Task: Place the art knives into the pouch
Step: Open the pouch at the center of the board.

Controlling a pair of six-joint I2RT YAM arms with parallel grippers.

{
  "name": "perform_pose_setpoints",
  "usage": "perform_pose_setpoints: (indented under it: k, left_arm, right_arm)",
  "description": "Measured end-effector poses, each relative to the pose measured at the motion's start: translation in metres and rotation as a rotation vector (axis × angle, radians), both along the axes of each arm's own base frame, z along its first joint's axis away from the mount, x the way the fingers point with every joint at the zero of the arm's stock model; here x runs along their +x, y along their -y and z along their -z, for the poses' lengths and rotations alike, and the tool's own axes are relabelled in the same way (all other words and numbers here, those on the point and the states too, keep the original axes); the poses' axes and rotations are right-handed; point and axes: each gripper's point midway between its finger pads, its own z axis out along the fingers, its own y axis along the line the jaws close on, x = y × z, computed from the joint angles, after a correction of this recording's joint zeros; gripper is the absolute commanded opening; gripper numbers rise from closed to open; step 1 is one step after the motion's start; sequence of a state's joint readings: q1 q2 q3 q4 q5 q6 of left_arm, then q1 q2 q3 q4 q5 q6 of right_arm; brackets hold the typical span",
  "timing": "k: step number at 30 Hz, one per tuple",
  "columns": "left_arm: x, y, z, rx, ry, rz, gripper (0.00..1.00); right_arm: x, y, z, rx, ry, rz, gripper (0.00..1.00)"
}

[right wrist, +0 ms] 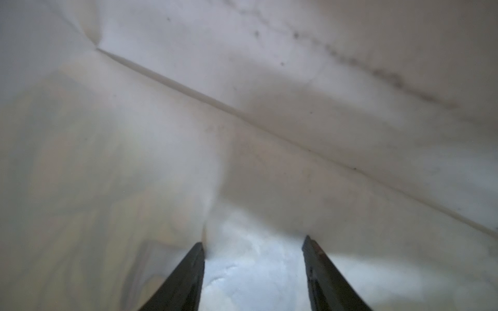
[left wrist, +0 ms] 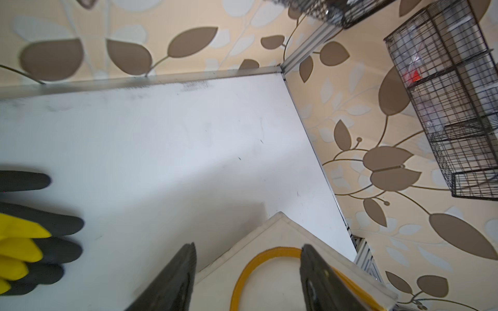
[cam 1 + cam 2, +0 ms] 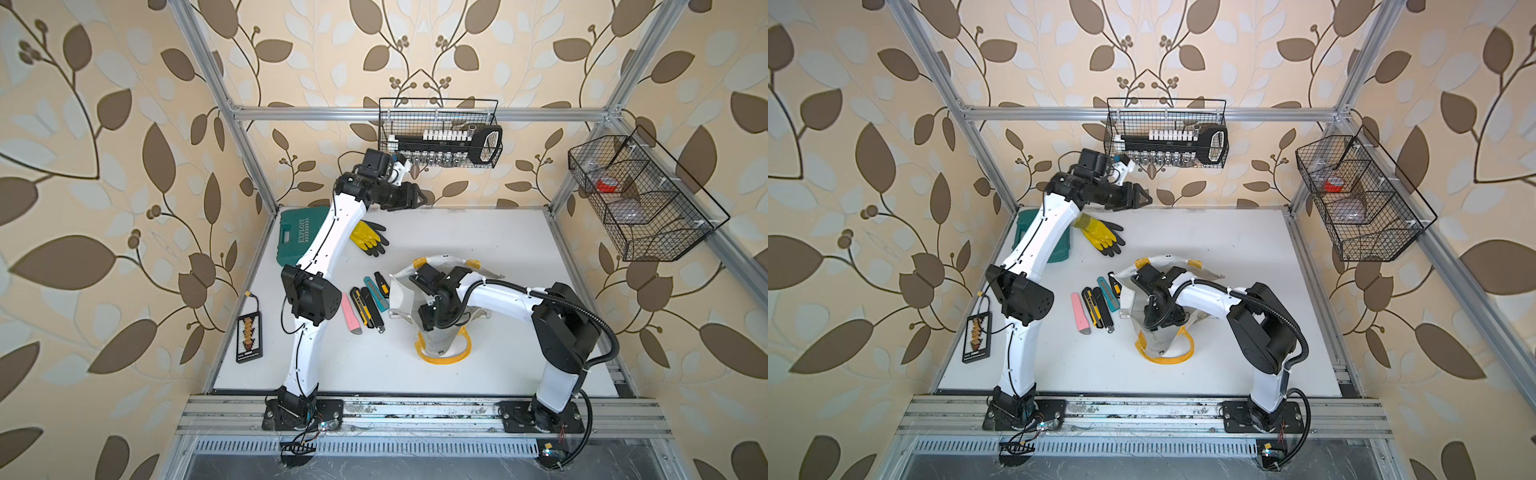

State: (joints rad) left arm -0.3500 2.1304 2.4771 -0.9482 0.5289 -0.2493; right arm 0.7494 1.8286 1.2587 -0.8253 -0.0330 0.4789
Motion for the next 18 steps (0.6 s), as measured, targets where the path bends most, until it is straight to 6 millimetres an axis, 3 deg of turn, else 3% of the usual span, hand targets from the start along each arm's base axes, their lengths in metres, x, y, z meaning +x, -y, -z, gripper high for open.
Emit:
perform_pose_setpoints:
  k: [4, 8, 10, 13, 18]
  left_arm:
    - [-0.052, -0.034, -0.014, 0.061, 0.005, -0.029, 0.59]
    - [-0.128, -0.042, 0.000, 0.118, -0.032, 0.007, 0.59]
    - [-0.152, -0.042, 0.011, 0.136, -0.052, 0.028, 0.60]
    - [-0.171, -0.042, 0.033, 0.178, -0.087, 0.037, 0.64]
    - [-0.182, -0.035, 0.069, 0.226, -0.169, 0.035, 0.68]
  right_arm:
    - [0.015, 0.015, -0.002, 0.023, -0.010, 0.064, 0.60]
    - [0.031, 0.026, -0.007, 0.040, -0.006, 0.105, 0.60]
    - [0.038, 0.024, -0.010, 0.051, 0.001, 0.104, 0.60]
    - [0.046, 0.018, -0.009, 0.065, 0.005, 0.096, 0.59]
    - [0.044, 0.015, -0.003, 0.070, -0.015, 0.093, 0.59]
